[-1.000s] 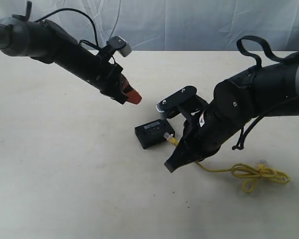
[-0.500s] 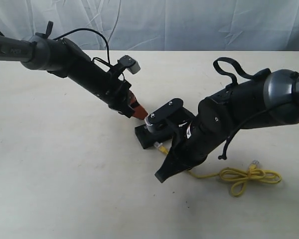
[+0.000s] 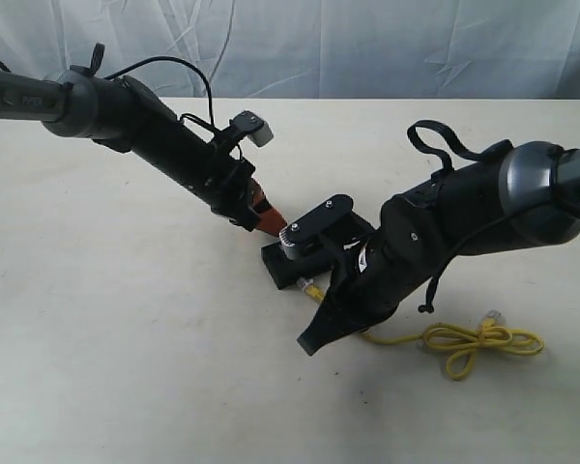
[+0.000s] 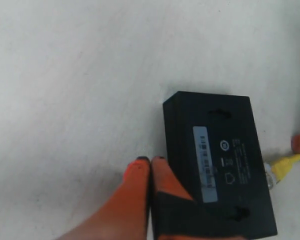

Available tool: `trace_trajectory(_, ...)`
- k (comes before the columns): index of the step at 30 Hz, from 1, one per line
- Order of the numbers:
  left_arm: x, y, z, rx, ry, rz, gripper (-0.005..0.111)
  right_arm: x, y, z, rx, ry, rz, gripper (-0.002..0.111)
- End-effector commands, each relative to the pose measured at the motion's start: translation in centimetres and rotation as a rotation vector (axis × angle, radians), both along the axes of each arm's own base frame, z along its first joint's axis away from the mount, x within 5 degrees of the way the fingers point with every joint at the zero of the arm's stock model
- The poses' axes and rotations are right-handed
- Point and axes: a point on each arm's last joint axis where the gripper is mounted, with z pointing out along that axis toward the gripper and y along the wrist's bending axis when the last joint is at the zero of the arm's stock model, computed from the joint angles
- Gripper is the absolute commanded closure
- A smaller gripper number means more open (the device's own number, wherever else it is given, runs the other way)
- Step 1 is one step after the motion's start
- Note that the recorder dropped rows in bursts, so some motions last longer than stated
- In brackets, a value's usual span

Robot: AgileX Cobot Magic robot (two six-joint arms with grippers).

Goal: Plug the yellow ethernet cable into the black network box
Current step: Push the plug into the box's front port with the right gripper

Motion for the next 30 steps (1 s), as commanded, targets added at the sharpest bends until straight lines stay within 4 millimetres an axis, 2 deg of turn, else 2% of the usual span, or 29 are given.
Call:
trace_trajectory(1, 0.0, -0.2, 0.1, -0.011, 0.012, 0.0, 0.107, 0.2, 0.2, 0.0, 0.023, -0.03, 0.0, 0.109)
trace_trajectory(9, -0.3, -0.2, 0.1, -0.015, 0.032, -0.02, 0.107, 0.2, 0.2, 0.0, 0.046, -0.004, -0.084, 0.109)
trace_trajectory(13, -0.5, 0.1, -0.2, 0.04, 0.074, -0.007, 0.107, 0.1, 0.1, 0.0, 0.054, 0.033, -0.171, 0.109)
trace_trajectory(18, -0.8, 0.2, -0.2, 0.049, 0.097, -0.042, 0.107, 0.2, 0.2, 0.0, 0.067, 0.025, -0.185, 0.109)
trace_trajectory(24, -1.0, 0.2, -0.2, 0.038, 0.094, -0.075, 0.107, 1.2, 0.8, 0.5, 0.139, -0.096, -0.156, 0.109)
trace_trajectory(28, -1.1, 0.2, -0.1, 0.032, 0.093, -0.093, 0.107, 1.2, 0.8, 0.6, 0.146, -0.104, -0.156, 0.109)
trace_trajectory(30, -1.0, 0.3, -0.1, 0.037, 0.087, -0.089, 0.107, 1.2, 0.8, 0.6, 0.14, -0.097, -0.156, 0.105)
